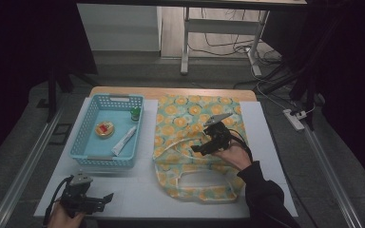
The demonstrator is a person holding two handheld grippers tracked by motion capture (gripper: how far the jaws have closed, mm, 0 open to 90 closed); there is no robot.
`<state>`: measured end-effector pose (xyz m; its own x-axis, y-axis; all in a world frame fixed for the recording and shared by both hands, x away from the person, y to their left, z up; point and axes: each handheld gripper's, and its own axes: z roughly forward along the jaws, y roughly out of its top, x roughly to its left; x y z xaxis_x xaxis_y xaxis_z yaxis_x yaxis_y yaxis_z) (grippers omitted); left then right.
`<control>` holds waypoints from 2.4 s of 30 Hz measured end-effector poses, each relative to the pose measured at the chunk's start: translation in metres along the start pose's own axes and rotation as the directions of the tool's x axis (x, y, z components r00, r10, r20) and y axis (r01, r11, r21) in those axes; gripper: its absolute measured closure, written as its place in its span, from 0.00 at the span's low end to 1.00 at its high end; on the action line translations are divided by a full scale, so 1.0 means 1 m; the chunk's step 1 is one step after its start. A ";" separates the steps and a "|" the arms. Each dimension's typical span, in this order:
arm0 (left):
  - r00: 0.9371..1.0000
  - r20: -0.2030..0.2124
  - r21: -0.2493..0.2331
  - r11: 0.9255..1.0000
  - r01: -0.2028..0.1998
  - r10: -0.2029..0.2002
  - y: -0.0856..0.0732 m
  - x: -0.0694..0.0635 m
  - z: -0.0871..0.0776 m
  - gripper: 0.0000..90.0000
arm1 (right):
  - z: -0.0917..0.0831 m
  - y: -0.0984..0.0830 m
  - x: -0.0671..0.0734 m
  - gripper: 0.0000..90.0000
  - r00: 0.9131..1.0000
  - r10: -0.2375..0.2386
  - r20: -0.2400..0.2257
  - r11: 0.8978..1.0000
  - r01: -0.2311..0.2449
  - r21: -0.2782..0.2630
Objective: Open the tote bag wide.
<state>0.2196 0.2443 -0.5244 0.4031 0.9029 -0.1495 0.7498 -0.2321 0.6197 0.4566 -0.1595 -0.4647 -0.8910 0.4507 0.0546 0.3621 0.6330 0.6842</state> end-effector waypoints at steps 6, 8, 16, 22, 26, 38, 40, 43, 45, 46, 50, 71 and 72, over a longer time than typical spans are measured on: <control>1.000 0.000 -0.001 1.000 -0.002 0.002 0.000 0.000 0.000 0.00 | 0.002 -0.014 0.020 0.00 0.999 -0.029 -0.043 0.999 0.030 0.030; 1.000 0.000 -0.001 1.000 -0.003 0.003 0.000 0.000 0.000 0.00 | 0.006 -0.021 0.023 0.00 0.999 -0.042 -0.024 0.997 0.043 0.061; 1.000 0.002 -0.002 1.000 -0.005 0.005 0.000 0.000 0.000 0.00 | 0.023 -0.048 0.015 0.05 0.999 -0.033 0.009 0.990 0.031 0.139; 1.000 0.004 -0.002 1.000 -0.004 0.004 0.000 0.000 0.000 0.00 | 0.026 -0.057 0.012 0.14 0.997 -0.071 0.045 0.985 0.063 0.161; 1.000 0.005 0.000 1.000 -0.003 0.003 0.000 0.000 0.000 0.00 | 0.021 -0.056 0.016 0.40 0.995 -0.103 0.018 0.982 0.099 0.160; 1.000 0.002 0.004 1.000 -0.004 0.004 0.000 0.000 0.000 0.00 | 0.016 -0.051 0.017 1.00 0.996 -0.093 -0.013 0.977 0.094 0.192; 1.000 0.002 0.005 1.000 -0.004 0.004 0.000 0.000 0.001 0.00 | 0.016 -0.049 0.016 1.00 0.997 -0.080 -0.016 0.978 0.082 0.192; 1.000 0.003 0.008 1.000 -0.004 0.004 0.001 0.000 0.001 0.00 | 0.012 -0.046 0.015 1.00 0.997 -0.078 -0.022 0.983 0.081 0.166; 1.000 0.002 0.008 1.000 -0.004 0.004 0.001 0.000 0.001 0.00 | 0.008 -0.042 0.014 1.00 0.998 -0.065 -0.023 0.988 0.067 0.137; 1.000 0.000 0.009 1.000 -0.004 0.004 0.001 0.000 0.001 0.00 | 0.006 -0.040 0.014 1.00 0.998 -0.062 -0.025 0.990 0.064 0.123; 1.000 -0.001 0.010 1.000 -0.005 0.005 0.001 -0.001 0.001 0.00 | 0.000 -0.034 0.013 1.00 0.998 -0.060 -0.033 0.993 0.063 0.098; 1.000 -0.005 0.006 1.000 0.001 -0.001 0.000 0.000 0.000 0.00 | -0.024 0.028 0.021 1.00 0.998 -0.036 -0.056 0.995 0.031 -0.099; 1.000 -0.004 0.006 1.000 0.001 -0.001 0.000 0.000 0.000 0.00 | -0.025 0.031 0.021 1.00 0.998 -0.034 -0.057 0.994 0.028 -0.103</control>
<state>0.2200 0.2442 -0.5245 0.4003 0.9046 -0.1466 0.7534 -0.2337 0.6147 0.4426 -0.1462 -0.4246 -0.9172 0.3918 0.0727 0.3066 0.5775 0.7566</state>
